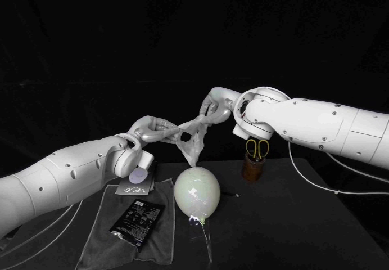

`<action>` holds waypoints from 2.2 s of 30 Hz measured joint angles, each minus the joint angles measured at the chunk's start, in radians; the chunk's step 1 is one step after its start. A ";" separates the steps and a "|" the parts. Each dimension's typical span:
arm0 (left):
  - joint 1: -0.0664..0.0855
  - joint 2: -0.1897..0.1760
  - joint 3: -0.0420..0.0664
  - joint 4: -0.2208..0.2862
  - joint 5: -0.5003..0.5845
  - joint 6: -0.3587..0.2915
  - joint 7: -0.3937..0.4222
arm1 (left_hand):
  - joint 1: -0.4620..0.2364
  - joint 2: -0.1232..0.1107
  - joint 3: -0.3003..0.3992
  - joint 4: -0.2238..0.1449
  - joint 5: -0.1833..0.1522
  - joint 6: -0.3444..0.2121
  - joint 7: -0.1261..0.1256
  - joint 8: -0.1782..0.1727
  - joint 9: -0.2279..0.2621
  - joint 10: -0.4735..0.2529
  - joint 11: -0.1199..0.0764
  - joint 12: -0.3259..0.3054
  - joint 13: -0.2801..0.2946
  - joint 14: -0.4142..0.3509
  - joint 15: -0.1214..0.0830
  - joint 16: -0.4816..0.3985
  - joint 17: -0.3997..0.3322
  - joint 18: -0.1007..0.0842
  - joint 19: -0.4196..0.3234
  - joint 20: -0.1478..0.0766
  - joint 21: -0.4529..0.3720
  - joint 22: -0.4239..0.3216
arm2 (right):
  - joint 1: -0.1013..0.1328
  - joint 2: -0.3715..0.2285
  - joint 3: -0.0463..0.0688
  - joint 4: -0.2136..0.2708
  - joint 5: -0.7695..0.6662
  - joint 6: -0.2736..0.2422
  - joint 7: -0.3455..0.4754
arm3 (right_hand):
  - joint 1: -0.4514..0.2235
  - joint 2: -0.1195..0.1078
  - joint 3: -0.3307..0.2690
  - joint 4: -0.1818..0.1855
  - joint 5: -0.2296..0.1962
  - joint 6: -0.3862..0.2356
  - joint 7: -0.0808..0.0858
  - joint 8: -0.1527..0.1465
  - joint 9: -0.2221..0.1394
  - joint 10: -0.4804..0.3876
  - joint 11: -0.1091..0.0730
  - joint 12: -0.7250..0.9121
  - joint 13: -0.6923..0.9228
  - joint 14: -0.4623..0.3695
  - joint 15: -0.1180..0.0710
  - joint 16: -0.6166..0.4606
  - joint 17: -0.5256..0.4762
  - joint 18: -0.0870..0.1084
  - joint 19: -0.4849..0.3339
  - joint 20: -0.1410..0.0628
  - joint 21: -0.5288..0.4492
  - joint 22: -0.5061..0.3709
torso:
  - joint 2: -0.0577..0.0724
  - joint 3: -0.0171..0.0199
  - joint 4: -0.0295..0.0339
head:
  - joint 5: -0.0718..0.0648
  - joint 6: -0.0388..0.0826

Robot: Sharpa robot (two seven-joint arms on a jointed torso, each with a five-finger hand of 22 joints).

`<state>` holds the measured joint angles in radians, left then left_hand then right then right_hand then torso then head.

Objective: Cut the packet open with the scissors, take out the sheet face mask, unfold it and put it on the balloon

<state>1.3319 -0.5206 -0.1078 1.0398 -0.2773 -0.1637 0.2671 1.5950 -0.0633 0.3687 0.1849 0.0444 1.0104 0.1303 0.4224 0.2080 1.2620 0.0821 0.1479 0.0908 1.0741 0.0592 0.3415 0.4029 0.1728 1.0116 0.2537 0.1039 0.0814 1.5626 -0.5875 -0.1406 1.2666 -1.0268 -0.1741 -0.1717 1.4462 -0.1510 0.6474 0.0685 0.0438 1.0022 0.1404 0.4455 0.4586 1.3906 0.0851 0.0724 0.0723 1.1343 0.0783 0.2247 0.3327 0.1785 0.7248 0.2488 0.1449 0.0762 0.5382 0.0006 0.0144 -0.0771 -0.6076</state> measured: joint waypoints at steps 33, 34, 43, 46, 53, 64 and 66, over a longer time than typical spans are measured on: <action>0.104 -0.013 0.006 -0.020 -0.207 0.058 -0.032 | 0.000 0.000 0.010 -0.010 0.000 -0.007 0.000 0.011 0.000 0.000 0.000 -0.005 -0.001 0.000 0.000 -0.005 0.006 -0.002 0.007 -0.007 0.008 0.004 | -0.016 -0.016 -0.009 -0.011 -0.056 0.023 0.051 | -0.010 0.009 0.004 -0.004 0.001 0.004 0.000 -0.001 0.000 -0.004 -0.001 0.000 0.000 0.000 0.000 0.000 0.002 -0.002 0.000 0.000 0.000 0.000 | -0.002 0.0020 -0.0006 | 0.015 0.010; 0.106 -0.014 0.006 -0.019 -0.213 0.062 -0.034 | 0.000 0.000 0.010 -0.010 0.000 -0.007 0.000 0.011 0.000 0.000 0.000 -0.005 -0.001 0.000 0.000 -0.005 0.006 -0.002 0.007 -0.007 0.008 0.004 | -0.014 -0.016 -0.009 -0.007 -0.071 0.030 0.058 | -0.010 0.009 0.004 -0.004 0.001 0.004 0.000 0.000 0.000 -0.004 -0.001 0.000 0.000 0.000 0.000 0.000 0.002 -0.002 0.000 0.000 0.000 0.000 | -0.002 0.0023 -0.0007 | 0.015 0.010; 0.135 -0.031 0.005 0.014 -0.264 0.098 -0.051 | -0.007 -0.007 0.029 -0.024 0.000 -0.007 0.000 0.012 0.000 0.007 0.000 -0.009 -0.001 0.002 0.002 -0.005 0.008 -0.003 0.007 -0.007 0.012 0.005 | 0.003 -0.032 -0.009 0.030 -0.198 0.072 0.096 | -0.010 0.009 0.003 -0.008 0.000 0.003 0.001 0.000 0.000 -0.004 0.000 0.000 0.000 0.003 0.003 0.000 0.004 -0.002 0.000 0.000 0.000 0.000 | -0.004 0.0012 -0.0009 | 0.018 0.005; 0.147 -0.038 0.005 0.031 -0.281 0.108 -0.055 | -0.007 -0.007 0.032 -0.026 0.000 -0.007 0.000 0.012 0.000 0.007 0.000 -0.009 -0.001 0.002 0.002 -0.005 0.008 -0.003 0.011 -0.011 0.012 0.007 | 0.011 -0.038 -0.009 0.041 -0.247 0.080 0.091 | -0.010 0.009 0.000 -0.011 0.000 0.002 0.001 0.003 0.000 -0.003 0.001 0.000 0.000 0.002 0.003 0.000 0.007 -0.002 0.002 -0.002 0.000 0.000 | -0.006 0.0012 -0.0006 | 0.018 0.005; 0.185 -0.069 0.016 0.073 -0.307 0.121 -0.062 | -0.010 -0.010 0.035 -0.029 -0.001 -0.008 0.000 0.012 0.000 0.007 0.000 -0.009 -0.001 0.002 0.002 -0.005 0.011 -0.003 0.015 -0.015 0.016 0.009 | 0.023 -0.041 -0.008 0.041 -0.325 0.111 0.037 | -0.014 0.005 0.000 -0.011 0.000 0.003 -0.002 0.003 0.000 0.001 -0.003 0.000 0.001 0.002 0.003 0.000 0.008 -0.003 0.007 0.000 0.000 0.001 | -0.016 0.0005 0.0021 | 0.016 0.002; 0.227 -0.081 0.022 0.115 -0.336 0.128 -0.076 | -0.015 -0.015 0.044 -0.039 -0.001 -0.009 0.002 0.019 0.000 0.011 -0.004 -0.009 -0.001 0.005 -0.001 -0.005 0.014 -0.004 0.018 -0.018 0.022 0.011 | 0.027 -0.042 -0.007 0.062 -0.316 0.100 0.007 | -0.020 0.009 0.000 -0.010 -0.002 0.003 -0.003 0.003 0.000 0.001 -0.003 0.000 0.001 0.002 0.002 0.000 0.009 -0.009 0.007 0.000 0.000 0.001 | -0.035 0.0018 0.0059 | 0.018 -0.008; 0.228 -0.080 0.022 0.118 -0.342 0.128 -0.078 | -0.015 -0.015 0.045 -0.039 -0.001 -0.009 0.002 0.019 0.000 0.012 -0.003 -0.009 -0.001 0.006 -0.001 -0.005 0.015 -0.004 0.018 -0.019 0.022 0.012 | 0.027 -0.044 -0.007 0.070 -0.306 0.095 0.006 | -0.022 0.007 0.000 -0.011 -0.002 0.003 -0.003 0.002 0.000 0.001 -0.003 0.000 0.001 0.002 0.002 0.000 0.009 -0.009 0.007 0.000 0.000 0.001 | -0.036 0.0007 0.0052 | 0.018 -0.009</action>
<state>1.5595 -0.6011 -0.0854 1.1574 -0.6192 -0.0359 0.1888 1.5799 -0.0782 0.4132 0.1460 0.0437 1.0013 0.1320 0.4410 0.2080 1.2735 0.0787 0.1392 0.0899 1.0797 0.0579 0.3367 0.4176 0.1691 1.0300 0.2352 0.1261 0.0938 1.5893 -0.6318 -0.1479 1.3362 -1.3329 -0.0795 -0.1659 1.4246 -0.1437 0.6474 0.0577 0.0419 1.0056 0.1371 0.4474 0.4586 1.3919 0.0823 0.0724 0.0728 1.1366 0.0807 0.2247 0.3413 0.1693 0.7322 0.2487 0.1449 0.0768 0.5019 0.0012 0.0196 -0.0593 -0.6167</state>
